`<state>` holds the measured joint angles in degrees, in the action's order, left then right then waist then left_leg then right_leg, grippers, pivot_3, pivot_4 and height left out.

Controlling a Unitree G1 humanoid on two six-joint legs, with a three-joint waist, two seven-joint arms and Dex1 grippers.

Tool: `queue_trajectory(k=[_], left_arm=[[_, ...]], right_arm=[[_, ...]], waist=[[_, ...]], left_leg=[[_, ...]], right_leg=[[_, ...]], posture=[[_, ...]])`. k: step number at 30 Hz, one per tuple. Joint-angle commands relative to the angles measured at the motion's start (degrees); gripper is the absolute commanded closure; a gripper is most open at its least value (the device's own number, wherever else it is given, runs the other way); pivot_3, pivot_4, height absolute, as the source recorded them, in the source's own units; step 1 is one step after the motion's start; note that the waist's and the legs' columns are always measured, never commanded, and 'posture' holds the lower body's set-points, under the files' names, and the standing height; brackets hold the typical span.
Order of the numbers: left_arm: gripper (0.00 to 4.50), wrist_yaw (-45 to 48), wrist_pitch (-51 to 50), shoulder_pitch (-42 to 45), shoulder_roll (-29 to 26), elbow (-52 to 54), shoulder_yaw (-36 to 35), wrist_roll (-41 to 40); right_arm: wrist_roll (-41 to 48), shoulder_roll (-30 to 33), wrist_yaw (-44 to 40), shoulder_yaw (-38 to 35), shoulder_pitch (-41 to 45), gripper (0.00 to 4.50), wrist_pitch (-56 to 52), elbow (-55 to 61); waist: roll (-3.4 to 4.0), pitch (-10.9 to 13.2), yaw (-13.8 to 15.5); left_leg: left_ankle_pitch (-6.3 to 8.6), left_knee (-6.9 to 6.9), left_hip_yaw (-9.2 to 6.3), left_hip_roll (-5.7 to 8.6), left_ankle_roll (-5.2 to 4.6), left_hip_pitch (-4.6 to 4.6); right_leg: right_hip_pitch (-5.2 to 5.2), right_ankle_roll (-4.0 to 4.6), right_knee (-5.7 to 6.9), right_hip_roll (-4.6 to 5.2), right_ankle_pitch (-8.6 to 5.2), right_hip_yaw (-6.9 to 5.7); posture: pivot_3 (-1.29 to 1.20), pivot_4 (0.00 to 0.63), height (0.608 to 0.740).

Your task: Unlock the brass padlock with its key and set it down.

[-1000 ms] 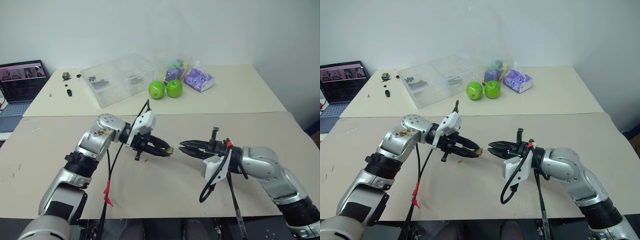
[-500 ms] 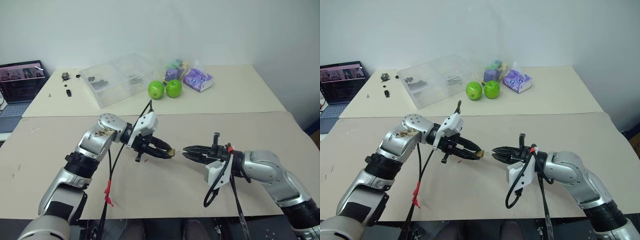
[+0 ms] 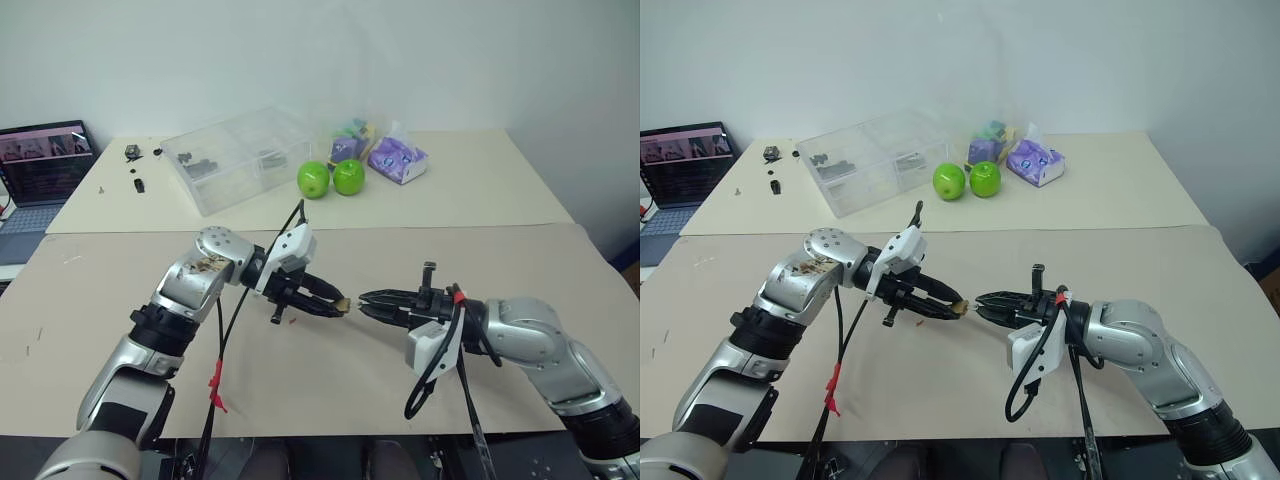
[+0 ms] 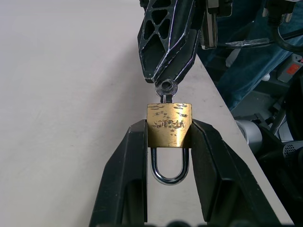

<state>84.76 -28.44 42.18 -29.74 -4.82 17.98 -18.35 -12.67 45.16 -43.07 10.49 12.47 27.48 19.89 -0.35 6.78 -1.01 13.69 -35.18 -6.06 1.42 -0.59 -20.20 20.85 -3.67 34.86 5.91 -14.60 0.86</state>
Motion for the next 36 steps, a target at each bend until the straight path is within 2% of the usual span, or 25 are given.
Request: queue_trajectory(k=[1,11,24,26,28,36], left_arm=[[3.68,0.4,1.4,1.4,0.2,1.1,-0.3,-0.7],[3.68,0.5,1.8,1.9,0.2,0.3,-0.3,-0.6],[3.68,0.5,2.4,1.9,0.1,-0.2,-0.4,-0.4],[3.68,0.5,2.5,1.9,0.2,-0.3,-0.4,-0.3],[3.68,0.4,2.5,1.9,0.2,-0.3,-0.4,-0.3],[3.68,0.0,4.3,2.0,0.2,-0.2,-0.1,0.3]], right_arm=[[1.2,-0.3,0.4,-1.2,-0.3,3.67,-0.2,2.6],[1.1,-0.7,0.6,-1.2,-3.0,3.67,-0.2,4.5],[1.0,-1.1,0.9,-1.6,-2.2,3.67,-0.1,2.8],[1.0,-1.1,0.9,-1.7,-2.1,4.17,-0.1,2.8],[1.1,-1.0,0.9,-1.7,-1.9,4.45,-0.3,2.8],[4.7,-1.5,-0.6,-1.8,-1.0,4.45,-5.8,4.4]], waist=[[0.0,0.0,0.0],[0.0,0.0,0.0],[0.0,0.0,0.0],[0.0,0.0,0.0],[-0.01,0.0,0.0],[0.0,0.0,0.0]], left_leg=[[0.0,0.0,0.0,0.0,0.0,0.0],[0.0,-0.02,0.0,0.0,0.0,0.0],[0.0,-0.01,0.0,-0.01,0.0,0.0],[0.0,-0.01,0.0,-0.01,-0.01,0.0],[0.0,-0.01,0.0,-0.01,0.0,0.0],[0.0,-0.01,0.0,-0.01,-0.01,0.0]], right_leg=[[0.0,0.0,0.0,0.0,0.0,0.0],[-0.01,0.0,0.0,-0.01,0.0,0.0],[-0.01,0.01,0.0,-0.02,0.0,0.01],[-0.01,0.01,0.0,-0.02,0.0,0.01],[-0.01,0.01,0.0,-0.02,0.0,0.01],[-0.02,0.01,-0.01,-0.03,0.0,0.02]], posture=[[0.0,0.15,0.74],[0.0,0.15,0.74],[0.0,0.15,0.74],[0.0,0.15,0.74],[0.0,0.15,0.74],[0.0,0.15,0.74]])
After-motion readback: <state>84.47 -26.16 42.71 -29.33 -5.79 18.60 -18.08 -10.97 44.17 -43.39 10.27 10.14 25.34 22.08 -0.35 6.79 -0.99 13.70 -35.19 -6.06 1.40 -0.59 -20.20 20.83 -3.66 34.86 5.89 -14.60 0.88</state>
